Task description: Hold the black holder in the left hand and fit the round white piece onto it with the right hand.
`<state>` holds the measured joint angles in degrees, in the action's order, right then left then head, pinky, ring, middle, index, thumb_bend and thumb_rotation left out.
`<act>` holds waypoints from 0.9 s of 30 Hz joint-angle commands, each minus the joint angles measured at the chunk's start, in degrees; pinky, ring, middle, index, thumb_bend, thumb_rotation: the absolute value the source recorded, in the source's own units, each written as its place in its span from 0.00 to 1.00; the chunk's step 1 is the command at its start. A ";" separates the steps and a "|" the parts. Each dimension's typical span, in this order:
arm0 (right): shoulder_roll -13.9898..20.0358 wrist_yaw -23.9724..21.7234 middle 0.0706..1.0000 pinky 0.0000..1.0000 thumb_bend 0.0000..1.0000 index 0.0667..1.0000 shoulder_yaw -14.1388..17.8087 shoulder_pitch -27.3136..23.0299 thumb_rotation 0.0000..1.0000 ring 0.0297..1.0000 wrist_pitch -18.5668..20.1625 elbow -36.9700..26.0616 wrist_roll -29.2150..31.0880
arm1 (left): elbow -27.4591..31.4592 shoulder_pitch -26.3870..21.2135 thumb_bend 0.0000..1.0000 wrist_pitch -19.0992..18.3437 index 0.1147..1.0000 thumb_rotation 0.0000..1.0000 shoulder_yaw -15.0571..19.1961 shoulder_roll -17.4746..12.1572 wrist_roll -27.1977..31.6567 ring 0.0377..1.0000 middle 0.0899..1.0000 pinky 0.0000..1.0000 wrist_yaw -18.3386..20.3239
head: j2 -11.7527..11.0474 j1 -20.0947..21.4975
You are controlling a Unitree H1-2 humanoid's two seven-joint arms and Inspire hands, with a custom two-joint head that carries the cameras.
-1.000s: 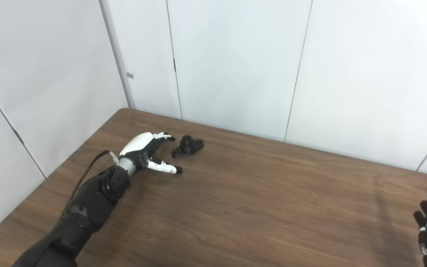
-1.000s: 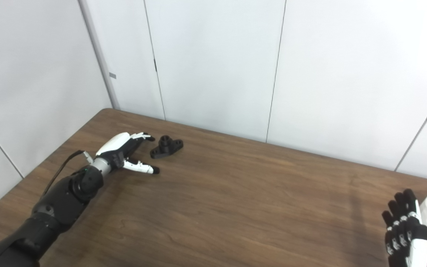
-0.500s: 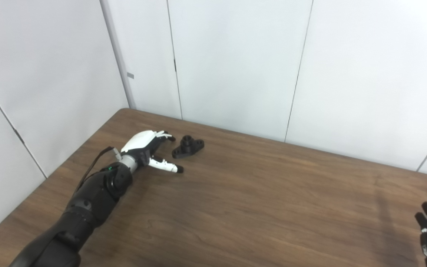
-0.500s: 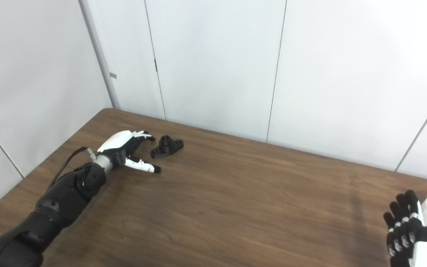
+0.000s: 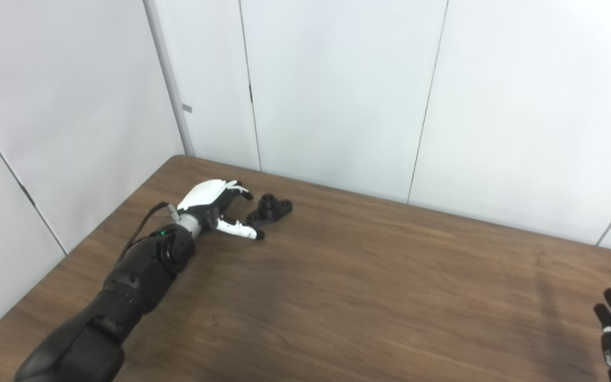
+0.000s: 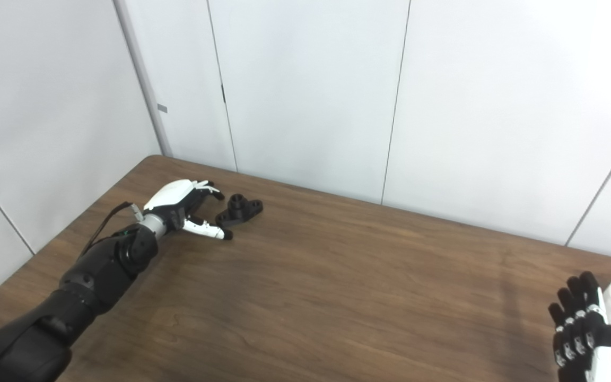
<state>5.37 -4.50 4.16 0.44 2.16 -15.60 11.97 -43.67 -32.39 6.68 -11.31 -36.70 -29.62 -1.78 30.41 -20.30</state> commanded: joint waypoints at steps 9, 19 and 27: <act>-0.25 0.14 1.00 1.00 0.58 1.00 -0.22 -1.46 1.00 1.00 -0.42 -2.87 -0.37 | -0.96 -2.87 1.00 0.17 0.77 0.46 -2.13 0.29 -0.67 1.00 0.97 1.00 -0.39 | 0.12 0.43; -0.49 0.32 1.00 1.00 0.58 1.00 -0.55 -1.23 1.00 1.00 0.32 -3.43 -1.03 | -0.36 -2.96 1.00 -0.25 0.77 0.46 -2.94 0.86 -0.46 1.00 0.97 1.00 0.66 | 0.20 0.87; -0.98 0.39 1.00 1.00 0.56 1.00 -0.64 -1.09 1.00 1.00 1.06 -3.97 -1.04 | -1.54 -3.44 1.00 0.25 0.77 0.45 -3.22 1.45 -0.11 1.00 0.96 1.00 0.15 | 0.25 1.03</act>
<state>4.61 -4.17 3.61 0.47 4.13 -17.34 10.74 -44.78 -34.08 6.07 -13.87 -35.64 -29.44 -2.31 30.59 -19.25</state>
